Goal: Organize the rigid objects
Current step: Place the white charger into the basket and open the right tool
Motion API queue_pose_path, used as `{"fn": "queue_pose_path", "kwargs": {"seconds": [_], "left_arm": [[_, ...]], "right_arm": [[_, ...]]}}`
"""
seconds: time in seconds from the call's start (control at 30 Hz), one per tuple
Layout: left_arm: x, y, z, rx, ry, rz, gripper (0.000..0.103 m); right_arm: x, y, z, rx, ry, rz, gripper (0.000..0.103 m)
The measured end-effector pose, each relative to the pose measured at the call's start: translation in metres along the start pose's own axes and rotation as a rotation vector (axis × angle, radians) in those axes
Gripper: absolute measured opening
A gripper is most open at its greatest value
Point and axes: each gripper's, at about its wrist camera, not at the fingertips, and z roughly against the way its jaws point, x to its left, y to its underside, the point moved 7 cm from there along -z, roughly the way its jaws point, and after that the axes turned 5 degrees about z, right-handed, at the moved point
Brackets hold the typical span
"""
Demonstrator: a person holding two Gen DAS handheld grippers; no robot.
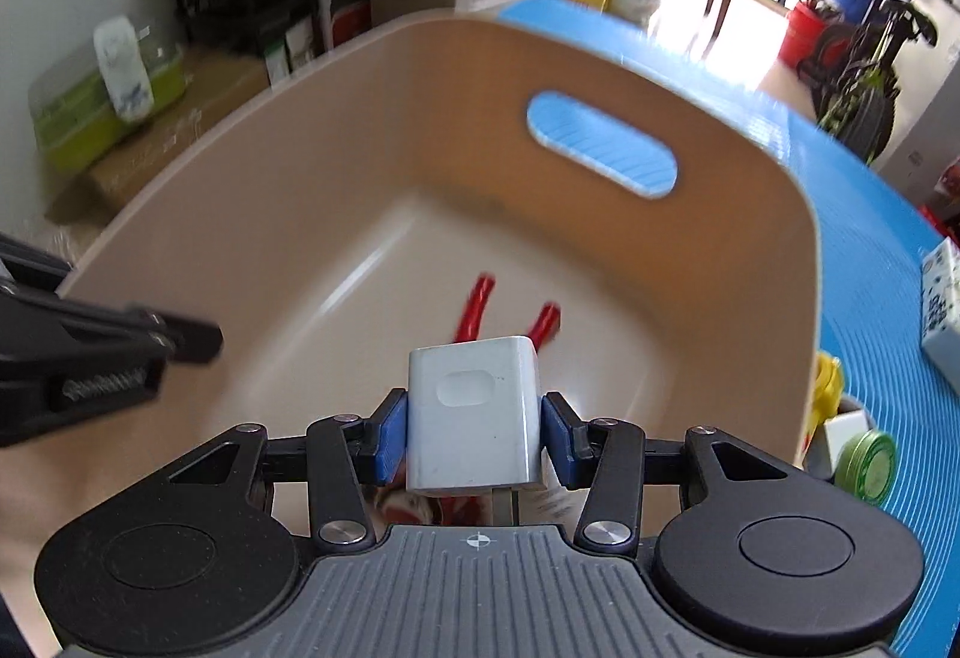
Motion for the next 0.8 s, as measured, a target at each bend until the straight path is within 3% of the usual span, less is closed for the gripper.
{"fn": "queue_pose_path", "kwargs": {"seconds": [0.23,0.37,0.57,0.8], "left_arm": [[-0.001,-0.001,0.000,0.001,-0.001,-0.001,0.004],[0.000,-0.001,0.000,0.003,-0.003,-0.001,0.004],[-0.001,-0.002,0.000,0.004,-0.003,0.000,0.004],[-0.002,-0.001,0.001,0.004,-0.003,0.000,0.004]], "right_arm": [[-0.001,0.003,-0.005,0.041,-0.019,-0.014,0.055],[-0.010,-0.002,0.012,-0.033,-0.007,-0.024,0.060],[-0.041,-0.007,0.058,-0.178,0.014,-0.075,0.060],[-0.109,-0.004,0.098,-0.275,0.143,-0.156,0.060]]}}
